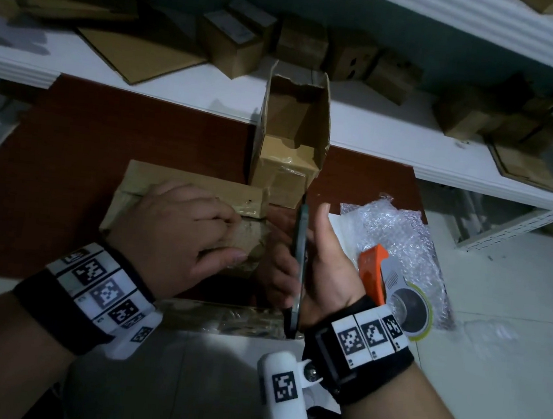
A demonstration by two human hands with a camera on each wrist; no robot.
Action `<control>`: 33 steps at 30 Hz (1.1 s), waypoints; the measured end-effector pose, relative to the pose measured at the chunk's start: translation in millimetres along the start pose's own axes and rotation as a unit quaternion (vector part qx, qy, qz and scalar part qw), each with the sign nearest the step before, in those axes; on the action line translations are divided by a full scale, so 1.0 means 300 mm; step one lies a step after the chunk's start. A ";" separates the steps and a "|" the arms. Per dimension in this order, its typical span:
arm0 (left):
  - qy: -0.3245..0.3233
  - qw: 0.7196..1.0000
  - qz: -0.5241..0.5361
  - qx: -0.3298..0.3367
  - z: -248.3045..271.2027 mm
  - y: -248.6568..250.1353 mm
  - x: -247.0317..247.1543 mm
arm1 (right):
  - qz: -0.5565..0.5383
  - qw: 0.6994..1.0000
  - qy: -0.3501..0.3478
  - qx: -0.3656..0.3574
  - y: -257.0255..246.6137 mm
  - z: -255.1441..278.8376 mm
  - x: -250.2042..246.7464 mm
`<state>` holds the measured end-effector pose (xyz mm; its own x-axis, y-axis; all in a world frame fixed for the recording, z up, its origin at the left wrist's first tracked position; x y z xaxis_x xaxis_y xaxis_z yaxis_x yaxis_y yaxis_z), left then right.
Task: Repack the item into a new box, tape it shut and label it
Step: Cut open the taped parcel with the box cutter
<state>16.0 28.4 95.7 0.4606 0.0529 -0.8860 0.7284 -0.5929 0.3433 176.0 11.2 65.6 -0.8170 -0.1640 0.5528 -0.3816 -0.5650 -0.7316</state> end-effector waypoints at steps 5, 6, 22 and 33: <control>-0.001 1.000 0.014 0.008 0.007 0.000 0.008 | 0.107 0.992 0.071 -0.010 -0.026 0.004 -0.025; -0.006 1.000 0.016 0.007 0.008 -0.001 0.010 | 0.173 0.979 0.102 -0.027 -0.032 0.009 -0.032; -0.026 0.999 0.028 0.016 0.001 -0.002 -0.001 | -0.114 0.991 -0.052 0.051 0.009 -0.003 0.003; -0.046 0.998 0.029 -0.016 0.008 -0.013 -0.002 | -0.190 0.975 -0.103 0.040 0.036 -0.025 0.028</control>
<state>11.7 28.6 94.2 0.4547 -0.0550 -0.8889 0.7185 -0.5671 0.4027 161.8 9.9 59.4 -0.5153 -0.0852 0.8528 -0.5982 -0.6768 -0.4291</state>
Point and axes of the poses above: each hand's wrist, its own z-axis away from the middle knuckle, its own x-axis out of the palm, y = z × x, the point moved 6 cm from there along -z, towards the middle knuckle, and after that the axes turned 8 degrees about z, right-handed, at the moved point
